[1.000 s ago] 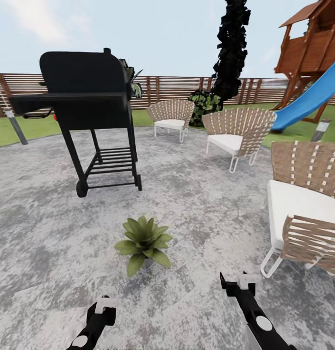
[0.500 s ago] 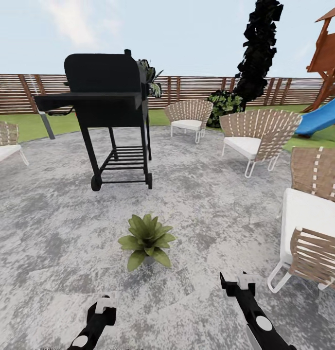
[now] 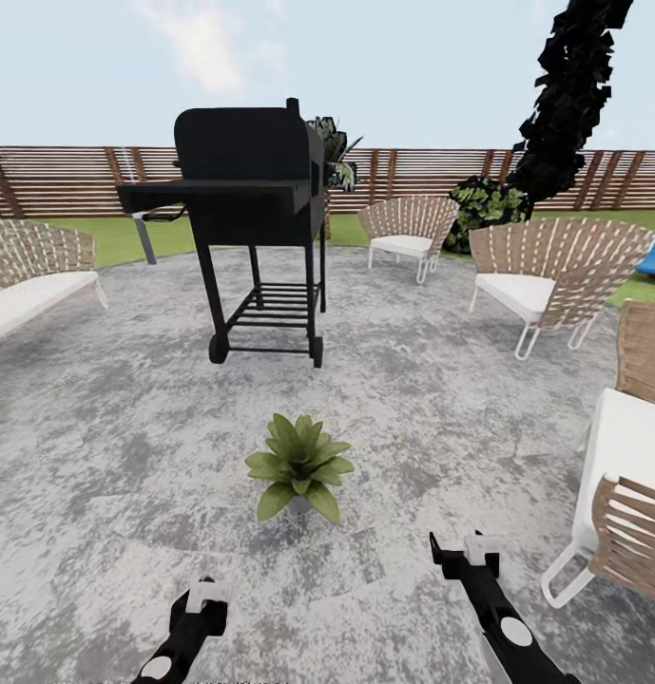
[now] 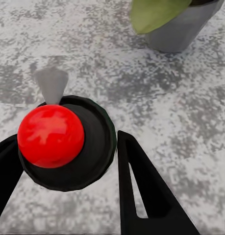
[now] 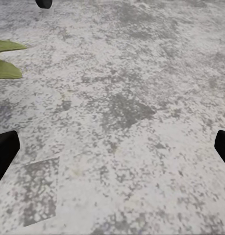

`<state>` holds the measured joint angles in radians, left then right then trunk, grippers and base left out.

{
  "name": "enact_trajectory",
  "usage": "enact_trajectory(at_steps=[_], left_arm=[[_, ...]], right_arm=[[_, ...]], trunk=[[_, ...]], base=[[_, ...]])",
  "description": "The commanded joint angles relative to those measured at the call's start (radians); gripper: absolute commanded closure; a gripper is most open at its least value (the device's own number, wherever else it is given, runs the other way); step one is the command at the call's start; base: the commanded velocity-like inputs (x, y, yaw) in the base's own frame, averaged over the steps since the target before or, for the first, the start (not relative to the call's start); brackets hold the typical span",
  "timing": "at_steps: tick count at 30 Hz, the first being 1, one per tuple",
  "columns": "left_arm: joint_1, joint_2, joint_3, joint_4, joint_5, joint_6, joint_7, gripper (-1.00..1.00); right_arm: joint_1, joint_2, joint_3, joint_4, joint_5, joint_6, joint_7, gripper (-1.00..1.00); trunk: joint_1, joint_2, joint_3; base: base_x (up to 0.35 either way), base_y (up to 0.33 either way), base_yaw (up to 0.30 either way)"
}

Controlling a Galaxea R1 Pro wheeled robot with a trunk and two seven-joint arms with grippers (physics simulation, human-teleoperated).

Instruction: Pick up the pesticide atomizer in the garden and spray insectifuge to fully cover both potted plants in the garden.

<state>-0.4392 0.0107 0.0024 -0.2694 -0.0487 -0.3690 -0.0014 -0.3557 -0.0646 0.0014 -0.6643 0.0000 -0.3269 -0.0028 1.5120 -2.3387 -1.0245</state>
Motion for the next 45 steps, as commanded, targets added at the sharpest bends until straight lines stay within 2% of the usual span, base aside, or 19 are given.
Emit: enact_trajectory(at_steps=[1,17,20,22,24,25,27,28,30,31,33,34,35,38,39,40,41,43,45], left_arm=[[-0.001,0.0,0.001,0.001,-0.005,-0.003,0.0,1.0],[-0.001,-0.002,-0.007,0.001,-0.006,-0.003,0.0,1.0],[-0.002,0.011,-0.014,0.001,-0.014,0.001,-0.02,1.0],[-0.002,0.021,-0.014,0.001,-0.017,0.006,-0.079,1.0],[-0.005,0.052,-0.014,0.0,-0.025,0.009,-0.168,1.0],[-0.008,0.063,-0.014,0.0,-0.029,0.01,-0.194,1.0],[-0.023,0.107,-0.013,-0.003,-0.051,0.014,-0.311,1.0],[-0.027,0.117,-0.013,-0.004,-0.058,0.016,-0.343,1.0],[-0.044,0.15,-0.014,-0.008,-0.09,0.033,-0.474,1.0],[-0.048,0.157,-0.014,-0.01,-0.1,0.042,-0.505,1.0],[-0.063,0.181,-0.014,-0.019,-0.155,0.093,-0.61,1.0],[-0.065,0.186,-0.015,-0.022,-0.172,0.108,-0.63,1.0],[-0.069,0.194,-0.014,-0.03,-0.211,0.134,-0.664,1.0],[-0.074,0.202,-0.013,-0.061,-0.353,0.181,-0.719,1.0],[-0.074,0.202,-0.013,-0.065,-0.377,0.185,-0.725,1.0],[-0.075,0.198,-0.013,-0.073,-0.443,0.193,-0.738,1.0],[-0.075,0.196,-0.012,-0.075,-0.462,0.195,-0.741,1.0],[-0.079,0.182,-0.012,-0.101,-0.563,0.201,-0.775,1.0],[-0.08,0.174,-0.013,-0.109,-0.577,0.201,-0.807,1.0]], right_arm=[[0.0,0.0,0.0,0.001,0.0,-0.003,0.0,-1.0],[0.0,0.0,0.0,-0.001,-0.001,-0.002,0.001,-1.0],[0.0,0.002,0.013,0.0,0.004,-0.001,0.007,-1.0],[0.0,0.002,0.057,-0.004,0.019,0.0,0.008,-1.0],[-0.001,0.003,0.144,-0.007,0.04,0.002,0.01,-1.0],[-0.001,0.003,0.17,-0.008,0.045,0.002,0.01,-1.0],[-0.002,0.005,0.276,-0.023,0.056,0.005,0.01,-1.0],[-0.002,0.005,0.3,-0.03,0.058,0.006,0.01,-1.0],[-0.004,0.006,0.385,-0.067,0.061,0.019,0.011,-1.0],[-0.004,0.006,0.402,-0.08,0.061,0.027,0.013,-1.0],[-0.004,0.006,0.459,-0.139,0.062,0.083,0.043,-1.0],[-0.005,0.006,0.468,-0.153,0.062,0.104,0.057,-1.0],[-0.005,0.006,0.481,-0.181,0.063,0.149,0.096,-1.0],[-0.005,0.006,0.498,-0.259,0.065,0.27,0.248,-1.0],[-0.005,0.006,0.499,-0.271,0.065,0.283,0.272,-1.0],[-0.006,0.006,0.5,-0.298,0.066,0.311,0.335,-1.0],[-0.006,0.006,0.501,-0.305,0.066,0.317,0.353,-1.0],[-0.009,0.004,0.502,-0.326,0.067,0.339,0.445,-1.0],[-0.01,0.002,0.502,-0.328,0.068,0.341,0.465,-1.0]], trunk=[[0.0,0.0,-0.001],[0.0,0.0,-0.001],[0.0,0.0,-0.001],[0.0,0.0,-0.001],[0.0,0.0,-0.001],[0.0,0.0,-0.001],[0.0,0.0,-0.001],[0.0,0.0,-0.001],[0.0,0.0,-0.001],[0.0,0.0,-0.001],[0.0,0.0,-0.001],[0.0,0.0,-0.001],[0.0,0.0,-0.001],[0.0,0.0,-0.001],[0.0,0.0,-0.001],[0.0,0.0,-0.001],[0.0,0.0,-0.001],[0.0,0.0,-0.001],[0.0,0.0,-0.001]], base=[[0.0,-0.033,0.23],[-0.076,0.037,0.024],[0.0,0.0,0.0],[0.0,0.0,0.0],[0.0,0.0,0.0],[0.0,0.0,0.0],[0.0,0.0,0.0],[0.0,0.0,0.0],[0.0,0.0,0.0],[0.0,0.0,0.0],[0.0,0.0,0.0],[0.0,0.0,0.0],[0.0,0.0,0.0],[0.0,0.0,0.0],[0.0,0.0,0.0],[0.0,0.0,0.0],[0.0,0.0,0.0],[0.0,0.0,0.0],[0.0,0.0,0.0]])
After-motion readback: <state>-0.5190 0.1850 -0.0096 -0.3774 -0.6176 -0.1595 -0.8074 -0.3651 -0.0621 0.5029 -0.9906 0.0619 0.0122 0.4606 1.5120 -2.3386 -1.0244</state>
